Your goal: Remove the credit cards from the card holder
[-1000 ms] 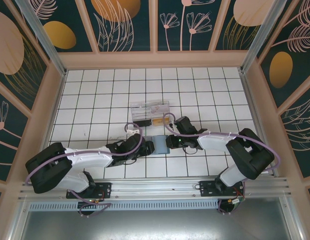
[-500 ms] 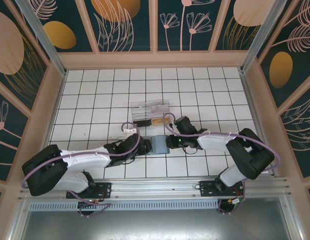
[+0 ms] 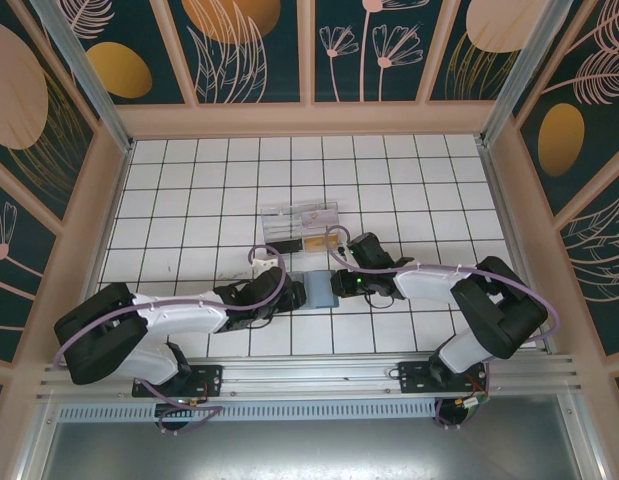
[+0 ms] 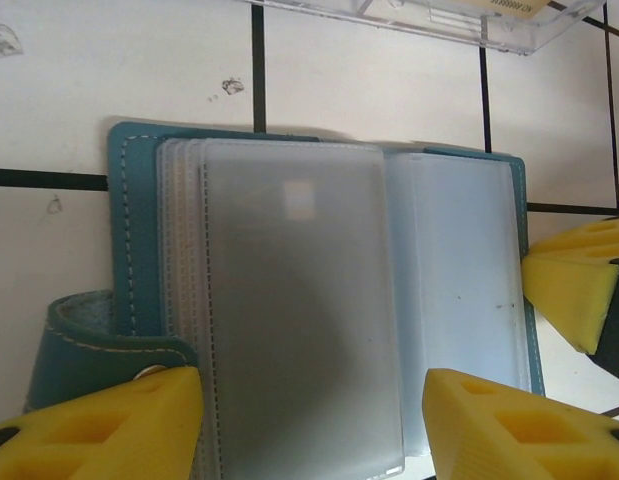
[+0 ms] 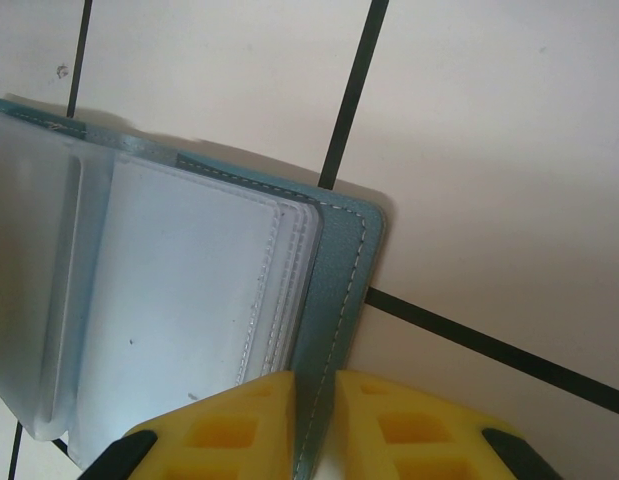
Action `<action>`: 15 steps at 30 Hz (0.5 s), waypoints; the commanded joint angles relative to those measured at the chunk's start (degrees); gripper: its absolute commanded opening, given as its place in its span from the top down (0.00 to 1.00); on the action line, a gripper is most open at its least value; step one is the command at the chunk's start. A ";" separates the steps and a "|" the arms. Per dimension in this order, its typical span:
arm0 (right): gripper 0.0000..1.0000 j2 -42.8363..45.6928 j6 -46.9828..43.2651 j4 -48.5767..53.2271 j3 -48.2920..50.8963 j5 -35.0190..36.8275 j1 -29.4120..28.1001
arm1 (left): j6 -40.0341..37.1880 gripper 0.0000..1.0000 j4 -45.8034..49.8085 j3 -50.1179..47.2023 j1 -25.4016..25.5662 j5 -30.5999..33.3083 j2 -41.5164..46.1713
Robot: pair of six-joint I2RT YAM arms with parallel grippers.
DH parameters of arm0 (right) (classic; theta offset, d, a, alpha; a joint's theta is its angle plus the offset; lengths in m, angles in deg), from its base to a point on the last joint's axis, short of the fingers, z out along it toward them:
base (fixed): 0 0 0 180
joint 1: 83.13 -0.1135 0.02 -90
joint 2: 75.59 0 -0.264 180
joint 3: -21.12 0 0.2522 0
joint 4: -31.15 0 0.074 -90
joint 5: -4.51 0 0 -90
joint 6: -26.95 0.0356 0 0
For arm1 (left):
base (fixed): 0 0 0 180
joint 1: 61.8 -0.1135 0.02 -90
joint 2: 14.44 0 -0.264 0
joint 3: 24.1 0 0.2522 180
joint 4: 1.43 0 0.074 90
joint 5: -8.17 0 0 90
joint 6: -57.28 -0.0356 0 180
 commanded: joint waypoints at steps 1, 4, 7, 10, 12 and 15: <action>0.79 -2.43 -1.29 -1.53 -0.33 -2.03 -0.64 | -0.94 0.39 0.03 1.18 -0.10 -0.92 -1.06; 0.79 -2.56 -1.30 -1.55 -0.35 -2.11 -0.64 | -1.03 0.39 0.27 1.28 -0.10 -1.13 -1.42; 0.79 -2.66 -1.30 -1.60 -0.39 -2.11 -0.59 | -1.26 0.39 -0.25 1.69 -0.10 -1.86 -2.24; 0.79 -2.69 -1.30 -1.53 -0.37 -2.13 -0.64 | -1.85 0.39 -1.13 2.20 -0.10 -2.82 -3.04; 0.79 -2.73 -1.30 -1.55 -0.34 -2.11 -0.64 | -2.13 0.39 -1.90 2.35 -0.10 -3.51 -3.27; 0.79 -2.65 -1.32 -1.52 -0.34 -2.12 -0.64 | -2.38 0.38 -2.16 2.60 -0.10 -3.72 -3.37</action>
